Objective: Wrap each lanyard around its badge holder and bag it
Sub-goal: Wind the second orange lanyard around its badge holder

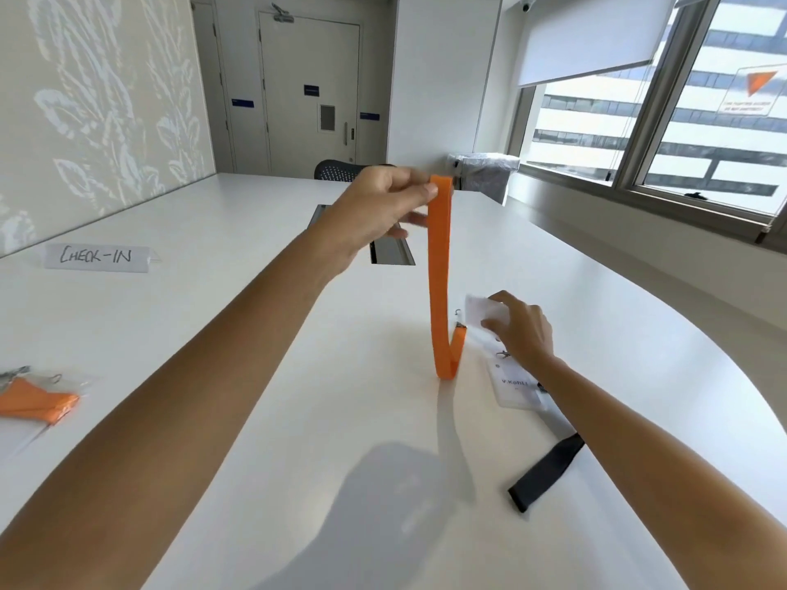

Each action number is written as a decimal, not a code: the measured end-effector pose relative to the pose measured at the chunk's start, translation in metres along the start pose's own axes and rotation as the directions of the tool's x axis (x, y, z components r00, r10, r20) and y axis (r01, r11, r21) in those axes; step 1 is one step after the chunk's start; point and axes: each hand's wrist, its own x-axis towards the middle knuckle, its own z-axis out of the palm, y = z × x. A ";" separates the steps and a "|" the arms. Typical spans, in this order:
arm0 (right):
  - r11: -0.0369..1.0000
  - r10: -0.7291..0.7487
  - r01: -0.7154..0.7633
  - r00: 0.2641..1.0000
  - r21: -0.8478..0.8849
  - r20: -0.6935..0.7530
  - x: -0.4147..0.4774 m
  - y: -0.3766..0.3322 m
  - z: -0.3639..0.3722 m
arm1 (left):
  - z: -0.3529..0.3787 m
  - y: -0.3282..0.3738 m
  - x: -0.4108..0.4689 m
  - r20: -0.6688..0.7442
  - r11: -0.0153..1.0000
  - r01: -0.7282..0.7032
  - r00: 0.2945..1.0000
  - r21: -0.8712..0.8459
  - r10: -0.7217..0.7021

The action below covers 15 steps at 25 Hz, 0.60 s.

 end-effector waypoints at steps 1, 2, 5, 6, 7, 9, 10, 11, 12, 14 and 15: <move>0.999 -0.035 0.035 0.999 0.013 0.009 -0.003 -0.003 -0.001 | 0.001 -0.008 0.009 -0.046 0.990 0.074 0.997 0.117 -0.069; 0.998 -0.062 0.061 0.998 0.030 0.016 -0.006 -0.007 -0.003 | 0.003 -0.019 0.014 -0.094 0.963 0.165 0.985 0.211 -0.148; 0.993 -0.089 0.088 0.996 0.076 0.006 -0.015 -0.017 -0.009 | 0.013 -0.065 0.012 -0.198 0.742 0.403 0.914 0.536 -0.354; 0.991 -0.095 0.095 0.996 0.099 -0.004 -0.018 -0.022 -0.011 | 0.019 -0.080 0.006 -0.218 0.619 0.433 0.893 0.655 -0.394; 0.985 -0.092 0.093 0.996 0.147 -0.008 -0.020 -0.026 -0.013 | 0.027 -0.092 0.001 -0.226 0.519 0.430 0.883 0.738 -0.411; 0.947 -0.057 0.053 0.998 0.318 0.003 -0.023 -0.037 -0.017 | 0.048 -0.110 -0.008 -0.181 0.491 0.393 0.888 0.777 -0.423; 0.914 -0.033 0.025 0.999 0.405 0.013 -0.025 -0.043 -0.020 | 0.060 -0.117 -0.011 -0.131 0.540 0.382 0.886 0.750 -0.445; 0.877 -0.012 -0.002 1.000 0.480 0.026 -0.027 -0.048 -0.022 | 0.071 -0.124 -0.011 -0.075 0.609 0.389 0.877 0.691 -0.475; 0.839 0.001 -0.025 0.999 0.543 0.044 -0.029 -0.054 -0.025 | 0.079 -0.129 -0.010 -0.023 0.682 0.406 0.868 0.608 -0.496; 0.748 0.016 -0.081 0.994 0.659 0.104 -0.033 -0.065 -0.030 | 0.090 -0.136 -0.004 0.004 0.814 0.434 0.882 0.386 -0.472; 0.691 0.021 -0.121 0.989 0.713 0.147 -0.035 -0.069 -0.033 | 0.093 -0.138 -0.002 -0.041 0.867 0.428 0.901 0.256 -0.433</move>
